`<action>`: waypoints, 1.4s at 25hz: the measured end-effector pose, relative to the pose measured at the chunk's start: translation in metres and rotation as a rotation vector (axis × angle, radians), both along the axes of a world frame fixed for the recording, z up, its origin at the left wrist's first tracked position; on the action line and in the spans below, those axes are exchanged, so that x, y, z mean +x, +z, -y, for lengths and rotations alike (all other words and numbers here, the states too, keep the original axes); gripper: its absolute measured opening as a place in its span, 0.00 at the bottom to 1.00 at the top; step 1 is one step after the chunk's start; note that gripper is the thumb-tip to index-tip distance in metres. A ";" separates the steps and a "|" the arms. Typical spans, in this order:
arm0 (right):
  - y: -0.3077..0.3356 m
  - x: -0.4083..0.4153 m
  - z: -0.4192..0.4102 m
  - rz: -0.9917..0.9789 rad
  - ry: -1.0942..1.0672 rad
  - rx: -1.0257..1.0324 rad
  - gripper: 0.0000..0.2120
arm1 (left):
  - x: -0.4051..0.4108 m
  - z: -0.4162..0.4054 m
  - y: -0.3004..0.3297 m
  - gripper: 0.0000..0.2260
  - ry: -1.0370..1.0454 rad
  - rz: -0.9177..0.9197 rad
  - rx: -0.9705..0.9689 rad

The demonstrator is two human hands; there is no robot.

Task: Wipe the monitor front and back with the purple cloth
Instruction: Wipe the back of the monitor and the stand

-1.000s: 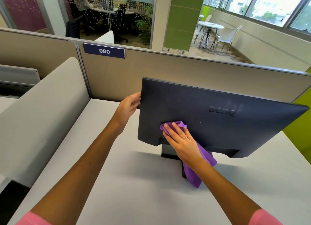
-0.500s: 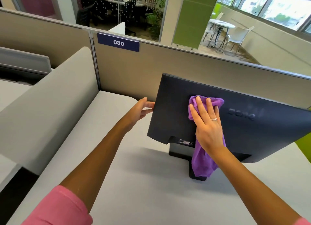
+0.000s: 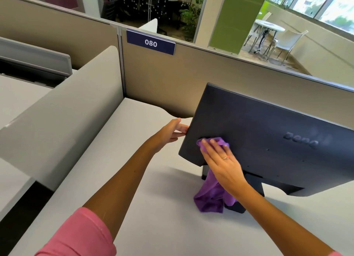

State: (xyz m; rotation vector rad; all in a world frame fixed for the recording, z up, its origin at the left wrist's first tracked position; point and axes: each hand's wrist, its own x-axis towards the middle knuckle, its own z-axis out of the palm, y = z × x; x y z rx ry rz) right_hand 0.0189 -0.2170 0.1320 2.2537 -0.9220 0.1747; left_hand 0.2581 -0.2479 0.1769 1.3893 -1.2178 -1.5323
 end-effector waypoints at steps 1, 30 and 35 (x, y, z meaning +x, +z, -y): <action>0.005 0.000 0.004 0.095 0.000 -0.029 0.30 | 0.000 0.000 -0.004 0.24 0.003 -0.007 0.004; -0.064 -0.032 0.004 -0.234 0.012 0.264 0.37 | -0.007 -0.008 -0.042 0.21 0.109 -0.001 -0.001; -0.037 -0.044 -0.017 0.038 0.048 0.100 0.31 | -0.021 -0.015 -0.033 0.21 0.162 0.061 0.004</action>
